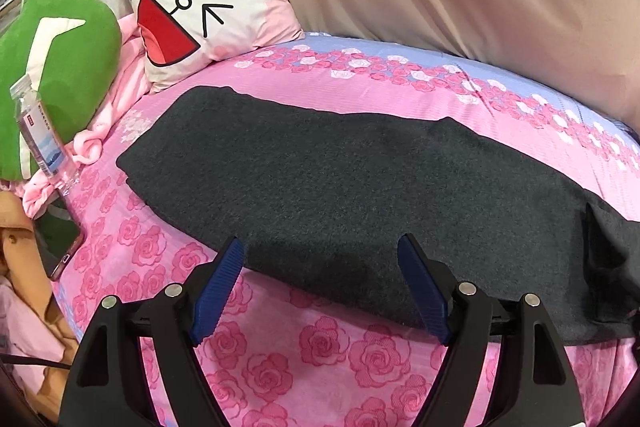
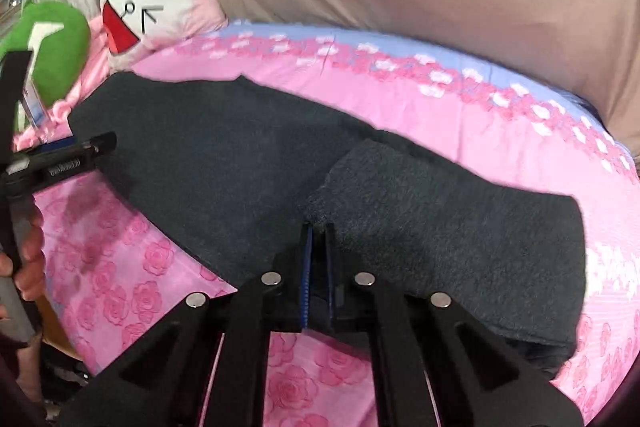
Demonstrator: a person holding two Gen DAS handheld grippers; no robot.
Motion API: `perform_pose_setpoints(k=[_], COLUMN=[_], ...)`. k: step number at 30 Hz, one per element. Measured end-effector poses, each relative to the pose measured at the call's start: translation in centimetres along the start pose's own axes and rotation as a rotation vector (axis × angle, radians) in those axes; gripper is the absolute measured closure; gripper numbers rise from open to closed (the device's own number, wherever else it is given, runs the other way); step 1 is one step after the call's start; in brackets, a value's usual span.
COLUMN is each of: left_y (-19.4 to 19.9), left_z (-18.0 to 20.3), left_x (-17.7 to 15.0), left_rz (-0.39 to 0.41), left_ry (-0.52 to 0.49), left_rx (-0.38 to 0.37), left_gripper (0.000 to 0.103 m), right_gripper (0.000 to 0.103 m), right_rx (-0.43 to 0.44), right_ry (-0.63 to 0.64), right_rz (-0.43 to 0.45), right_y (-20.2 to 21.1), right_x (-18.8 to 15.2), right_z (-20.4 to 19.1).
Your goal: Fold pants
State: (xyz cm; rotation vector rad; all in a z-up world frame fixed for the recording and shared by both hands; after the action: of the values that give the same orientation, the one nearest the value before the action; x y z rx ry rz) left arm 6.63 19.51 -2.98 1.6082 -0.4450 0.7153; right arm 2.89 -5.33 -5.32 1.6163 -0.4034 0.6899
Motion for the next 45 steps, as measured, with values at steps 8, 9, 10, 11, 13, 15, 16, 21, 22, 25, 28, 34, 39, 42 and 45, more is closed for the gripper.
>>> perform_pose_setpoints(k=[8, 9, 10, 11, 13, 15, 16, 21, 22, 25, 28, 34, 39, 42, 45], left_y=[-0.3, -0.3, -0.3, -0.3, -0.4, -0.4, -0.4, -0.3, -0.3, -0.2, -0.1, -0.7, -1.2, -0.9, -1.2], left_z=[0.2, 0.2, 0.4, 0.5, 0.9, 1.4, 1.5, 2.4, 2.5, 2.8, 2.6, -2.6, -7.3, -7.6, -6.7], left_x=[-0.5, -0.5, -0.5, -0.5, -0.6, -0.6, -0.6, -0.6, -0.6, -0.5, -0.3, 1.7, 2.9, 2.7, 2.2], left_rz=[-0.012, -0.014, -0.013, -0.013, -0.010, -0.012, -0.012, -0.014, -0.014, -0.010, -0.005, -0.014, -0.001, 0.012, -0.011], left_ry=[-0.015, -0.015, -0.016, -0.019, -0.028, -0.034, -0.035, -0.054, -0.059, -0.068, -0.065, 0.122, 0.249, 0.253, 0.250], left_rx=[0.033, 0.033, 0.032, 0.034, 0.036, 0.035, 0.037, 0.050, 0.050, 0.055, 0.060, -0.098, -0.044, -0.028, -0.065], left_gripper=[0.025, 0.025, 0.025, 0.025, 0.025, 0.025, 0.025, 0.025, 0.025, 0.025, 0.025, 0.023, 0.023, 0.023, 0.023], right_gripper=[0.040, 0.035, 0.033, 0.032, 0.032, 0.032, 0.032, 0.032, 0.032, 0.032, 0.026, 0.021, 0.014, 0.021, 0.081], right_rx=[-0.020, -0.045, -0.068, -0.086, -0.098, -0.078, -0.058, -0.022, -0.018, -0.016, -0.024, 0.024, 0.035, 0.061, 0.029], right_ry=[-0.213, -0.251, -0.296, -0.346, -0.467, -0.547, -0.573, -0.574, -0.564, -0.531, -0.517, -0.574, -0.638, -0.640, -0.576], right_rz=[0.159, 0.163, 0.164, 0.160, 0.139, 0.127, 0.122, 0.117, 0.117, 0.104, 0.103, 0.134, 0.098, 0.081, 0.072], right_y=[7.6, 8.1, 8.5, 8.7, 8.8, 8.5, 8.2, 7.2, 7.0, 6.2, 5.9, 6.5, 5.3, 4.2, 4.1], right_x=[-1.9, -2.4, -3.0, -3.6, -5.5, -6.7, -7.3, -7.7, -7.6, -7.3, -7.0, -7.1, -7.4, -7.1, -6.2], right_z=[6.9, 8.5, 10.3, 12.0, 15.6, 17.8, 18.4, 18.2, 17.8, 17.0, 16.6, 17.8, 19.5, 19.3, 18.0])
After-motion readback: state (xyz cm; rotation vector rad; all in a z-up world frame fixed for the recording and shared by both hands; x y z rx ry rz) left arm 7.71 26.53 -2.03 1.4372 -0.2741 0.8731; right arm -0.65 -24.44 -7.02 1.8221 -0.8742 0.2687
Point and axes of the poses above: each gripper's, at about its wrist camera, not at the fingertips, and y roughly against the way its jaws point, z to its right, x to its top, the point moved 1 cm from there along -y, roughly the way its jaws point, and after that the axes turned 1 degree about -y, right-handed, at the moved point
